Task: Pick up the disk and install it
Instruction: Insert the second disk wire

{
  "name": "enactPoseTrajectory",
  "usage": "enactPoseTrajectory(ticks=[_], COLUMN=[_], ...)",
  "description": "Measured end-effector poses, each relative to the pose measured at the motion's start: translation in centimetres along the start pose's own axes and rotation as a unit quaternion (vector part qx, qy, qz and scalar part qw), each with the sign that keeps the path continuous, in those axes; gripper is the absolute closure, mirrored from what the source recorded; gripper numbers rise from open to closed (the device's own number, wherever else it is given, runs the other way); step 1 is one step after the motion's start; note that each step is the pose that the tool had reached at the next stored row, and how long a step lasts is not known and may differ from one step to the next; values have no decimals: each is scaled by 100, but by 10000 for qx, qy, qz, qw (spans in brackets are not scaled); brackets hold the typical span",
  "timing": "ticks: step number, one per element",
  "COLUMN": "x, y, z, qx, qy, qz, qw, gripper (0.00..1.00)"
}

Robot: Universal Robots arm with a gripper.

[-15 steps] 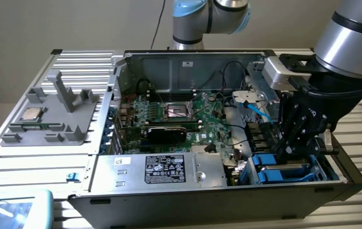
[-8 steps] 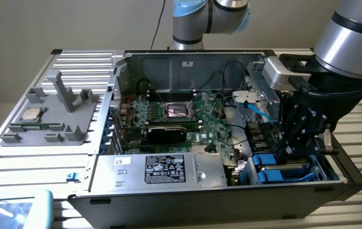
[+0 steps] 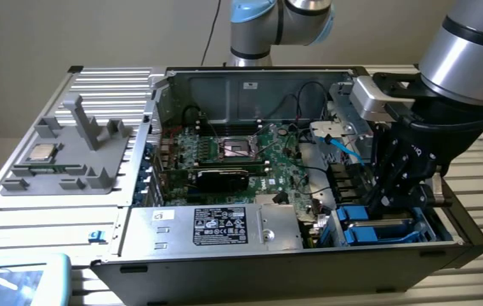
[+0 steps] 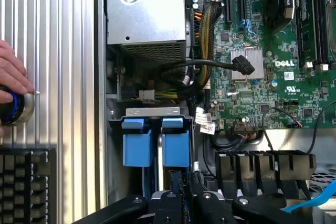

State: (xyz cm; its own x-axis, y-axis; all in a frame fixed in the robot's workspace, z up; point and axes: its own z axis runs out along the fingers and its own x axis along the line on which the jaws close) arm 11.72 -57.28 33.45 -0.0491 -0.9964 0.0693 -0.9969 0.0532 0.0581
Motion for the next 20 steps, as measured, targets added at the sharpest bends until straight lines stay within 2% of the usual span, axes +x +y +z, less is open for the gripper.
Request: enactPoseTrajectory(ticks=[2, 3, 6, 12, 16, 20], x=[0, 0, 0, 11, 1, -15], y=[1, 2, 4, -9, -62, -158], z=[-13, -28, -78, -282, -361, -396], qx=[-1, 0, 2, 4, 4, 5], qy=[-2, 1, 1, 10, 25, 28], qz=[0, 0, 0, 1, 2, 2], qw=[10000, 10000, 10000, 10000, 10000, 10000], gripper=[82, 76, 76, 76, 76, 76])
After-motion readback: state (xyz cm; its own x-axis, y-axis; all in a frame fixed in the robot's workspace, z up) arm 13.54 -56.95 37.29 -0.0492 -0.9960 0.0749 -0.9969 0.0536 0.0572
